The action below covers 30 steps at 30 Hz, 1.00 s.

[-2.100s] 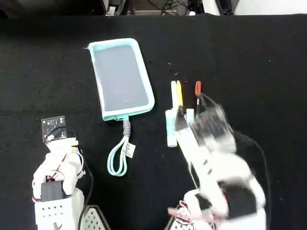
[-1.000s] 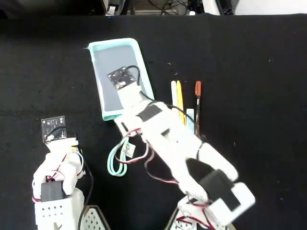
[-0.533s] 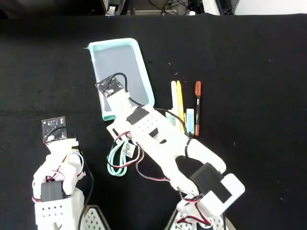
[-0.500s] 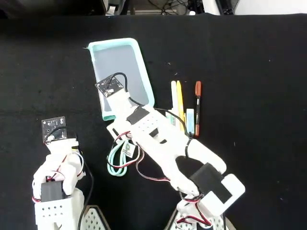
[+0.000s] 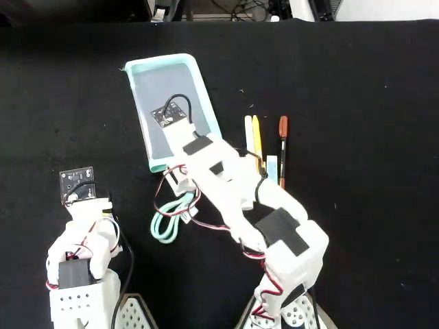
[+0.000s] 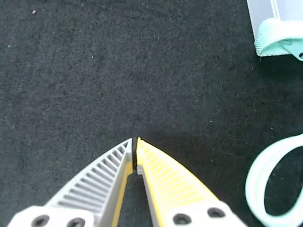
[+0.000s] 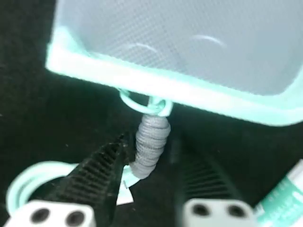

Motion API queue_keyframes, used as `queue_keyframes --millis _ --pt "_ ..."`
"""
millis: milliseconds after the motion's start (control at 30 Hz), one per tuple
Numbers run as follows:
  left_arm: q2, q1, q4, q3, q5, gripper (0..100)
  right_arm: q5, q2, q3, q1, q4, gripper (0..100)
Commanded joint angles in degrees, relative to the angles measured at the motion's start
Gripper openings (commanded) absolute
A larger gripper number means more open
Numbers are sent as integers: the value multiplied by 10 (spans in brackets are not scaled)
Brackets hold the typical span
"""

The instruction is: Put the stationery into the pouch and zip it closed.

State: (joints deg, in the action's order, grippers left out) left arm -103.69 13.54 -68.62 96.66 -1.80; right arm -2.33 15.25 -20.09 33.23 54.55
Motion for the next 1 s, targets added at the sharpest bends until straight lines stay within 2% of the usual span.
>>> queue_keyframes --millis 0,133,400,467,600,667,967 --pt "-4 -6 -4 7 -5 30 46 -12 9 -15 18 24" --pt "-4 -6 -4 7 -5 30 84 -83 -52 -9 19 11" --pt "-4 -6 -4 7 -5 30 135 -338 -270 -10 10 22" --pt "-4 -6 -4 7 -5 30 138 -363 -299 -11 5 70" --pt "-4 -6 -4 7 -5 30 138 -365 -317 -11 8 279" --pt "-4 -5 -4 7 -5 30 137 -365 -313 -11 7 332" --pt "-4 -4 -4 7 -5 30 135 -355 -274 -9 2 253"
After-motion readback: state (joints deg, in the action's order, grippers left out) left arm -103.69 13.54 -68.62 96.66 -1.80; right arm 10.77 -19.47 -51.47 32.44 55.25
